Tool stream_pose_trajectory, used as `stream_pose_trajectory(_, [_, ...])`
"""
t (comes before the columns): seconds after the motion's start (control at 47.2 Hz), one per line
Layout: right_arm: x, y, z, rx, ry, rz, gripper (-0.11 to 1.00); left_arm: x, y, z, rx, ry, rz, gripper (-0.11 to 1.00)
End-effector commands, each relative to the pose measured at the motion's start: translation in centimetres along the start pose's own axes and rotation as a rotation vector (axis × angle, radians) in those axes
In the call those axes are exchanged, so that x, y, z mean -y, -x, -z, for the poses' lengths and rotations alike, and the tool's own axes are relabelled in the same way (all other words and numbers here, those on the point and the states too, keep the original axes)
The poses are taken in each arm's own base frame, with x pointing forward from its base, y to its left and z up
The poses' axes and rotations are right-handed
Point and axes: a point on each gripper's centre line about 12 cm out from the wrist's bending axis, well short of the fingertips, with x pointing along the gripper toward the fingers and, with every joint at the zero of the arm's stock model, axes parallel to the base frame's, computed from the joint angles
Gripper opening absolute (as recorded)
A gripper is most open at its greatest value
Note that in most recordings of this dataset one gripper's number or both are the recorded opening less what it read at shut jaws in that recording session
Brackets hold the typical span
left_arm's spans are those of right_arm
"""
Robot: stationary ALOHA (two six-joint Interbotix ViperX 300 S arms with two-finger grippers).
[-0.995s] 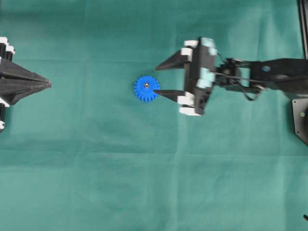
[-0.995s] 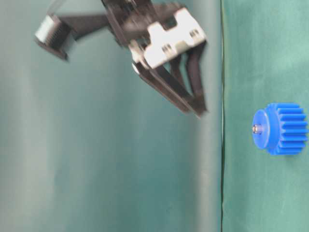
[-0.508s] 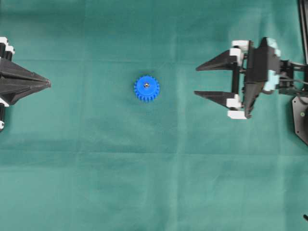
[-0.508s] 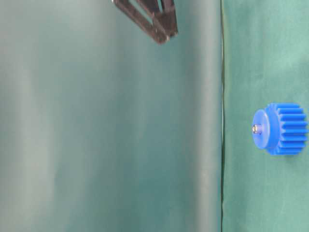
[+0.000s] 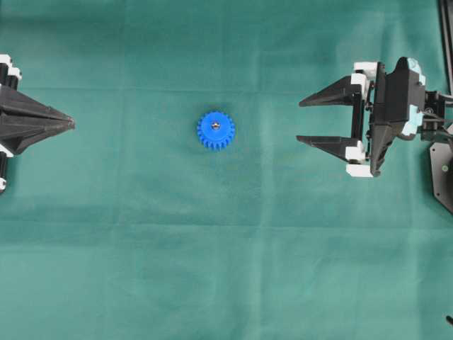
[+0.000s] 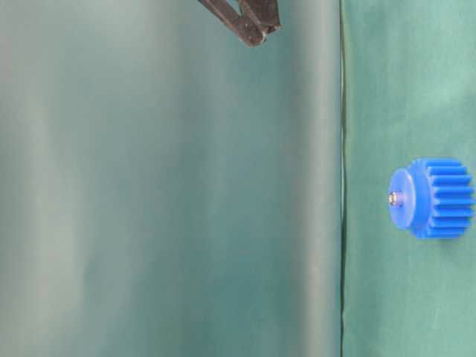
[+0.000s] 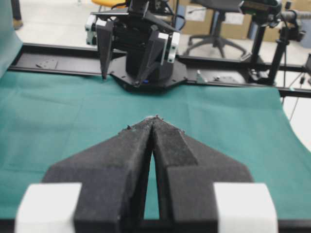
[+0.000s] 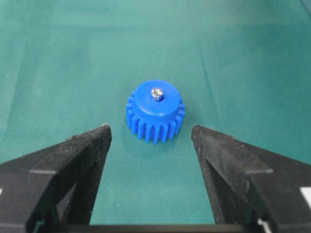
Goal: Insert the shaft placed at a random location into the center hole of the small gear at another random location.
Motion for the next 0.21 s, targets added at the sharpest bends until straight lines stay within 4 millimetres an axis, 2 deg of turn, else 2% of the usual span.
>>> stream_pose_trajectory(0.0, [-0.08,0.04,-0.54,0.017,-0.004,-0.002,0.83,0.02,-0.14,-0.33,0.009,0.0,0.0,0.0])
stream_pose_trajectory(0.19, [-0.08,0.04,-0.47,0.011,-0.004,-0.002,0.83,0.01,-0.13,-0.27,0.008,0.0,0.0,0.0])
